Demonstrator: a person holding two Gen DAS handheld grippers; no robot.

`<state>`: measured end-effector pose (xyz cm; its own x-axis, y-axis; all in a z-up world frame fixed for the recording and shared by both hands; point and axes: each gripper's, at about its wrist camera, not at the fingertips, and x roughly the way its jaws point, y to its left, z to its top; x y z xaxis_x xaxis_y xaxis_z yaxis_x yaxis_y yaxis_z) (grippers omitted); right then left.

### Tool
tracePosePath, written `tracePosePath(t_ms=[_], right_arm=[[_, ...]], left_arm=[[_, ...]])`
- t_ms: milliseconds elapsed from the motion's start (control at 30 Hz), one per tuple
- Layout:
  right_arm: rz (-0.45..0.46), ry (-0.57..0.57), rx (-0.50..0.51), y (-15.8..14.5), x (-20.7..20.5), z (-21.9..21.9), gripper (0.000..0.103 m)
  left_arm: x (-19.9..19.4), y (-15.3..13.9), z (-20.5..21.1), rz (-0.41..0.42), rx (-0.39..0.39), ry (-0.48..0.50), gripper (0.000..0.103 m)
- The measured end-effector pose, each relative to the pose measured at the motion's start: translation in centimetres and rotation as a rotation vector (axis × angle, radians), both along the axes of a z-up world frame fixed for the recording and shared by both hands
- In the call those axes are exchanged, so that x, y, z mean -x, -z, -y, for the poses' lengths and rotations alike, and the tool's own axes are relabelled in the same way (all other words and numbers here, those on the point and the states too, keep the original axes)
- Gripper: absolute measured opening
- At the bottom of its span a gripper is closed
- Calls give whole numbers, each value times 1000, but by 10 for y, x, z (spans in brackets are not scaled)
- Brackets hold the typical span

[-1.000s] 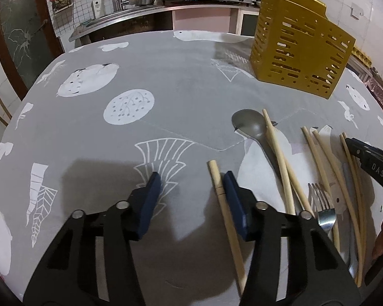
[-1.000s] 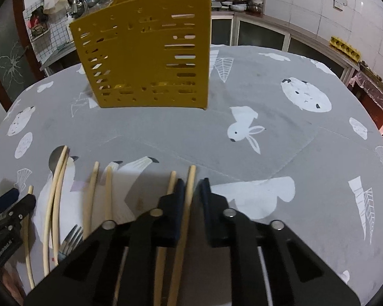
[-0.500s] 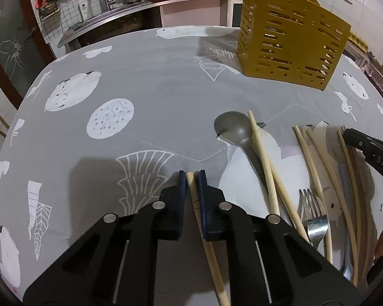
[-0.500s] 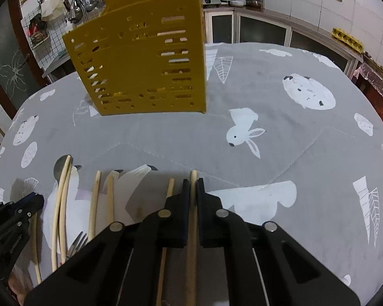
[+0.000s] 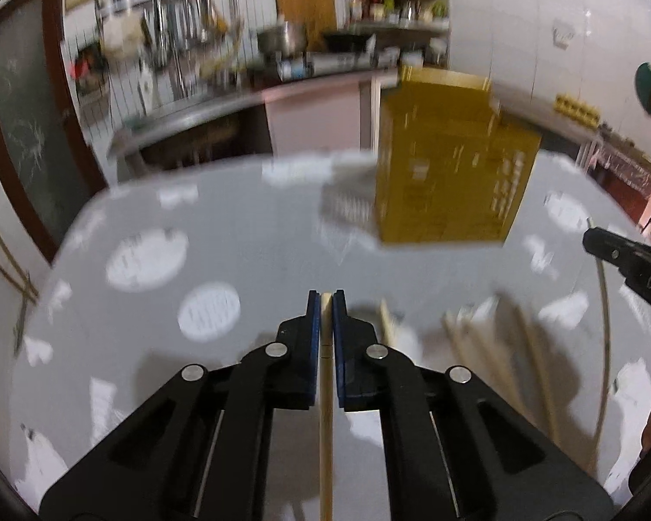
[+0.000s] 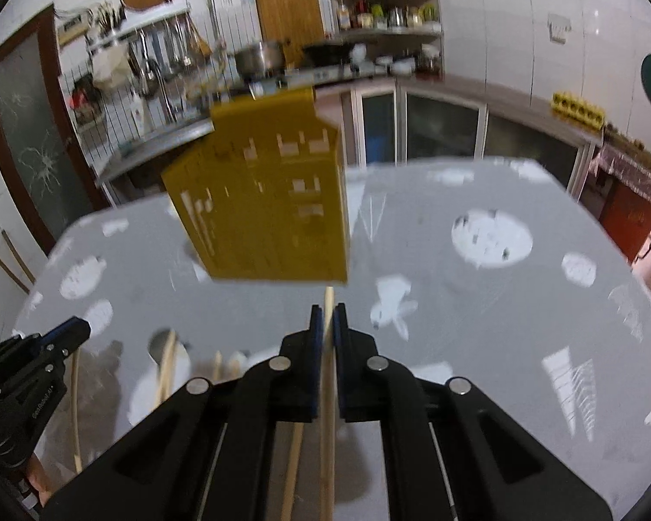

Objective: Organize utensils
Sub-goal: 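Carry the chopstick into the yellow holder and open the right tool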

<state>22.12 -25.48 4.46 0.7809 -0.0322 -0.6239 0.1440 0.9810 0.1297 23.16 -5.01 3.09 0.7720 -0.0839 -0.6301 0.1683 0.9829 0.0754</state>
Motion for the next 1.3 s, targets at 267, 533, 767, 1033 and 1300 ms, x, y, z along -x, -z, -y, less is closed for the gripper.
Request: tracePosePath(t_ms=[267, 533, 767, 1033, 1300], right_arm=[[175, 6, 20, -46, 13, -2, 5], [321, 34, 37, -80, 22, 1, 6], [407, 37, 64, -115, 16, 3, 5], [491, 39, 105, -164, 3, 7, 5], [536, 33, 103, -202, -36, 12, 5]], left_arm=[[10, -50, 5, 186, 61, 23, 5], [4, -83, 8, 286, 124, 39, 5], [-9, -109, 13, 350, 164, 51, 5], [-38, -156, 15, 423, 255, 72, 5], [-60, -210, 41, 578, 308, 105, 5]])
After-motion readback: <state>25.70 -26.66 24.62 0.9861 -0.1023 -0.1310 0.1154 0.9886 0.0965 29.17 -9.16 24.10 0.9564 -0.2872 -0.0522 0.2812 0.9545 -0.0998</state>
